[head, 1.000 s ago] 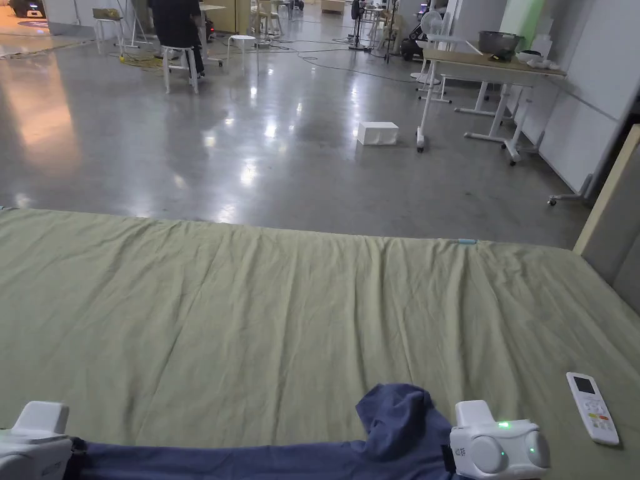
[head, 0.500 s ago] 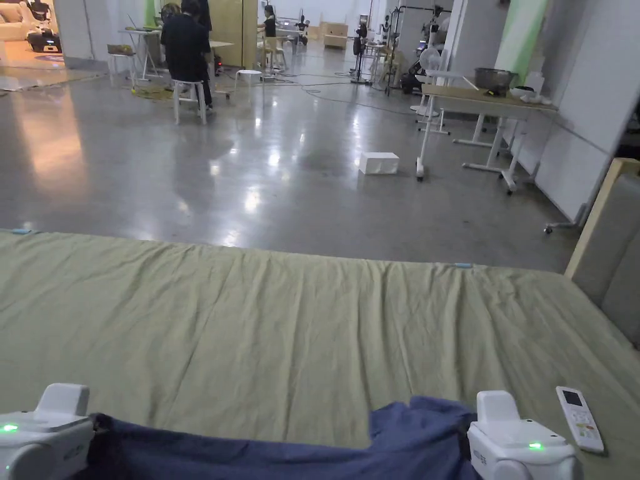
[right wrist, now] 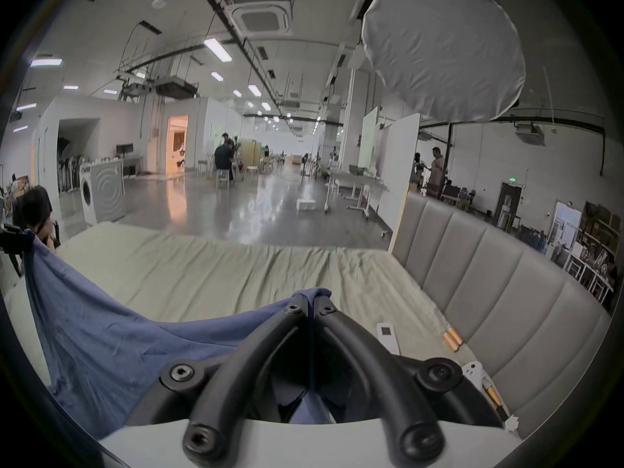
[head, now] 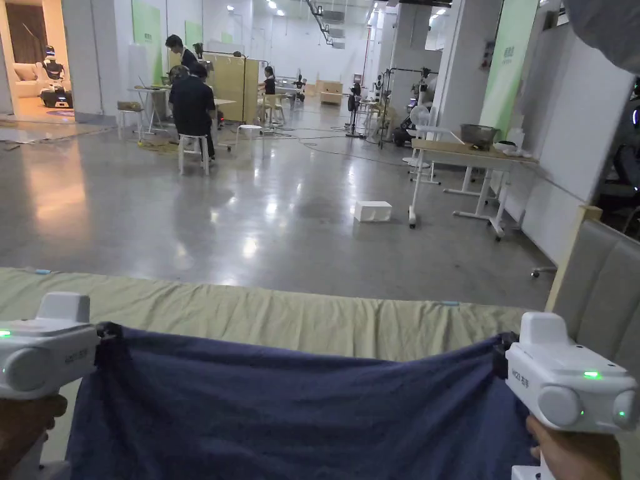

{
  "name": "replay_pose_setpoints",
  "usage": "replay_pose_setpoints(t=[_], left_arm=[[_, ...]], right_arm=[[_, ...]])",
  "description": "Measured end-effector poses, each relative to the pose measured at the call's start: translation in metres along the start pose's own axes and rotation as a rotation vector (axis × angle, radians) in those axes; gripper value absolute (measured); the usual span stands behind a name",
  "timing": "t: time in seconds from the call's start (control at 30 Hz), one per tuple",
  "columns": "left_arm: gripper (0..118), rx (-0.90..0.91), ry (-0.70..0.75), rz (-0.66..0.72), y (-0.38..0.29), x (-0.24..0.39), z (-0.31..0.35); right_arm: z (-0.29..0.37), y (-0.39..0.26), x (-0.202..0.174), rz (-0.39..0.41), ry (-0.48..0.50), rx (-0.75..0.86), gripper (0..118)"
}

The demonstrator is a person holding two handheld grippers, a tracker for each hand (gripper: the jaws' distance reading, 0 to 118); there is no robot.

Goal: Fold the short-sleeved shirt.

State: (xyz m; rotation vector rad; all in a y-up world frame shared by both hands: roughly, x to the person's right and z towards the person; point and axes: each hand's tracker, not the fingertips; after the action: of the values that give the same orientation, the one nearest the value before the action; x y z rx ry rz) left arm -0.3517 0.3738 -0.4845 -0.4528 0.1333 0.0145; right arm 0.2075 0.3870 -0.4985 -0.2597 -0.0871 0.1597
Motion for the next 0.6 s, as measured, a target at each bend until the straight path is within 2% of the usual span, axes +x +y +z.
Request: replay_pose_setpoints(t=[0.1,0.23,0.3,0.57,0.6], left_arm=[[6,0.043,0.003,0.012,0.031,-0.003,0.011],[6,0.081,0.013,0.003,0.074,-0.004,0.018],[6,0.095,0.024,-0.002,0.095,-0.002,0.015],[6,0.155,0.088,-0.03,0.173,0.003,-0.002],[6,0.168,0.086,-0.021,0.144,0.002,0.006]], right_arm=[[0.007,0.032,0.005,-0.009,-0.007,0.04,2],[0.004,0.076,0.006,0.038,-0.031,0.108,2],[-0.001,0.095,0.006,0.025,-0.03,0.112,2],[-0.038,0.171,-0.002,0.058,-0.063,0.178,2],[-0.046,0.179,-0.002,0.061,-0.063,0.178,2]])
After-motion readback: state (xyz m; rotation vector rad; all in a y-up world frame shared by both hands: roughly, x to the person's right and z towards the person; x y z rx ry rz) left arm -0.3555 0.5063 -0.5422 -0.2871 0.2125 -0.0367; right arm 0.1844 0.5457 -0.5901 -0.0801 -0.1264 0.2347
